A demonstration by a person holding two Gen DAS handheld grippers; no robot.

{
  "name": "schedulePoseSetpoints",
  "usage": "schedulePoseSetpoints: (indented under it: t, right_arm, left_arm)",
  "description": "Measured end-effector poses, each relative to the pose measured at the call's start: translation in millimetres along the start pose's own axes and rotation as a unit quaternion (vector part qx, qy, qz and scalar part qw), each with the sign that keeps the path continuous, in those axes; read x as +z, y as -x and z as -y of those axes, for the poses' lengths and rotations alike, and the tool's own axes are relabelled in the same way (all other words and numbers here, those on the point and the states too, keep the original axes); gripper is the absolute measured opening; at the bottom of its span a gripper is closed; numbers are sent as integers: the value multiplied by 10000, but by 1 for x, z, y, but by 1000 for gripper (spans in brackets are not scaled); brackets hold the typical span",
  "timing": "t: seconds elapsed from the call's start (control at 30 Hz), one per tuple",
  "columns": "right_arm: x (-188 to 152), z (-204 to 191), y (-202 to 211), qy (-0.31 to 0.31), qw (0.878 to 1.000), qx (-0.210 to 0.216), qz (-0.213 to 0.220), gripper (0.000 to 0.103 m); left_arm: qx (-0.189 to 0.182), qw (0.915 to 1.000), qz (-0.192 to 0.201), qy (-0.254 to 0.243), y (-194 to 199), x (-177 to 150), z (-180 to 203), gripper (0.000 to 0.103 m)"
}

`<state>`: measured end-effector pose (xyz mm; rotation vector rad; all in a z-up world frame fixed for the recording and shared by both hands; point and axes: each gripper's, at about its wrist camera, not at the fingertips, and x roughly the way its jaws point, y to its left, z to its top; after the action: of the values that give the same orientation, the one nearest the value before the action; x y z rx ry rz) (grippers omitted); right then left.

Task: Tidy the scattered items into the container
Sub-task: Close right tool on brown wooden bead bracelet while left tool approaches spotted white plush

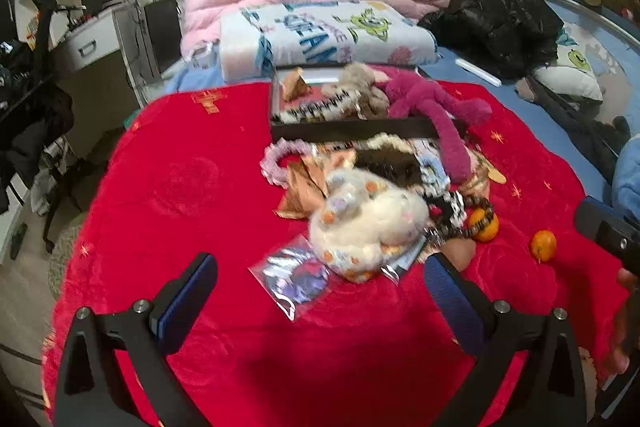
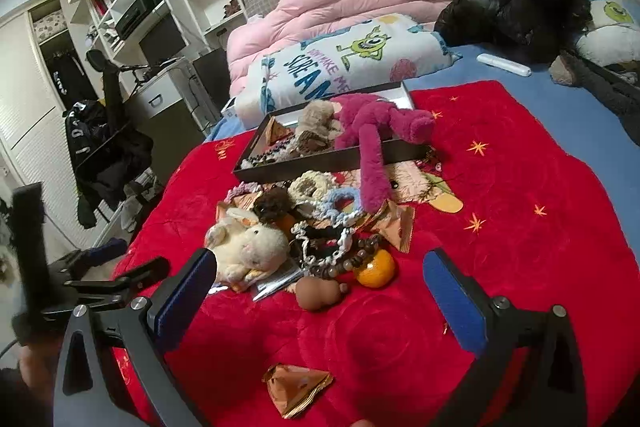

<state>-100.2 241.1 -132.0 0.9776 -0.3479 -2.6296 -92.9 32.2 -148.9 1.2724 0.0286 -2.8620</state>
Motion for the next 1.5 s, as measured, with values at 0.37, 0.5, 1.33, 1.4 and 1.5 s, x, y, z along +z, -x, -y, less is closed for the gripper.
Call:
schedulePoseSetpoints:
  t: [0.37,0.5,1.33,1.4,1.5]
  right_arm:
    - [-12,-12,-10,262,9993,129,-235,103]
    - [-12,-2,-16,-30,9995,133,-297,103]
    - [-5,23,-107,-72,9956,74,-932,51]
    - [-4,27,-107,-184,9956,79,-920,42]
    - [-5,27,-107,-143,9954,-42,-949,36]
  left_arm:
    - [58,9995,-118,-272,-15,-6,18,103]
    - [71,9997,-114,-191,-16,-5,14,103]
    - [10,9985,-425,348,-44,-1,-7,103]
    - [12,9983,-463,344,-45,-2,-6,103]
    - [35,9984,-467,314,-44,-4,-5,103]
